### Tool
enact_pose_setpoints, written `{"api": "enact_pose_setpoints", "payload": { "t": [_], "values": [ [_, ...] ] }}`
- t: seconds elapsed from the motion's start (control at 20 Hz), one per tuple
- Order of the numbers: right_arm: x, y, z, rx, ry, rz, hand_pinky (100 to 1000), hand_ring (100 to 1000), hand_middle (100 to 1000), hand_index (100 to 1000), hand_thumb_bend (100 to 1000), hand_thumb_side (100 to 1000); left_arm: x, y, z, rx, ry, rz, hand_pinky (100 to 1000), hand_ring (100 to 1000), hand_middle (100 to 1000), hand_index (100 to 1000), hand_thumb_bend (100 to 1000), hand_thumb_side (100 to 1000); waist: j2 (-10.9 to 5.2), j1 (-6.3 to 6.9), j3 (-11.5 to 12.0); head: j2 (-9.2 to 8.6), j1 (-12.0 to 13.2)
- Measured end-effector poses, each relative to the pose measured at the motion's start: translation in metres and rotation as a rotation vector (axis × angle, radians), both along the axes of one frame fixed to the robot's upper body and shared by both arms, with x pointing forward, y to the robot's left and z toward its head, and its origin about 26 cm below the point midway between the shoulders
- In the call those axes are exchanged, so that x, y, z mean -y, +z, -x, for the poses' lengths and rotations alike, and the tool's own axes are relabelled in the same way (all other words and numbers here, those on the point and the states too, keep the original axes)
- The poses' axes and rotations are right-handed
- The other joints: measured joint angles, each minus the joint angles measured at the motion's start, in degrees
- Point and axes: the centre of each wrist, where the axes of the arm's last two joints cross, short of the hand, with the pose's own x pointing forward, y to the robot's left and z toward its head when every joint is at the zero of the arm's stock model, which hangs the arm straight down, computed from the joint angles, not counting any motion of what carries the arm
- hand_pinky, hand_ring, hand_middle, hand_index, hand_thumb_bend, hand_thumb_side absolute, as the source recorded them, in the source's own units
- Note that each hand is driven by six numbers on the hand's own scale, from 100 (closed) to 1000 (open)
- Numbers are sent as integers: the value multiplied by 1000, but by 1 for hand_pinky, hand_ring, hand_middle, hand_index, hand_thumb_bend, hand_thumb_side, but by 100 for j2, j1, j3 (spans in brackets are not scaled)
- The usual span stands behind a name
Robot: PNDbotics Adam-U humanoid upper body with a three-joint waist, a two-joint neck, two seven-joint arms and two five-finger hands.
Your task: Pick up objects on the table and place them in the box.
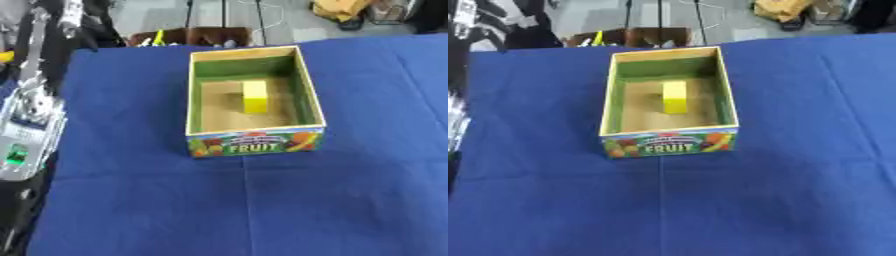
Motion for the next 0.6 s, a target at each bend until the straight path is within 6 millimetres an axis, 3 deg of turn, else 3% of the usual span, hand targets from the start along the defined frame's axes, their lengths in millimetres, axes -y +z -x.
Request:
{"api": "enact_pose_setpoints", "payload": {
  "t": [0.2, 0.6],
  "values": [
    [1, 0, 0, 1, -7, -3, 721, 808, 585, 853, 100, 673, -9, -22, 27, -14, 74, 154, 321, 465, 488, 691, 135, 789, -13, -60, 170, 4, -64],
    [1, -3, 1, 5, -23, -19, 718, 803, 585, 848, 100, 678, 12, -64, 46, -85, 40, 425, 330, 463, 484, 688, 100, 754, 1, -237, 392, -169, -296]
  ]
}}
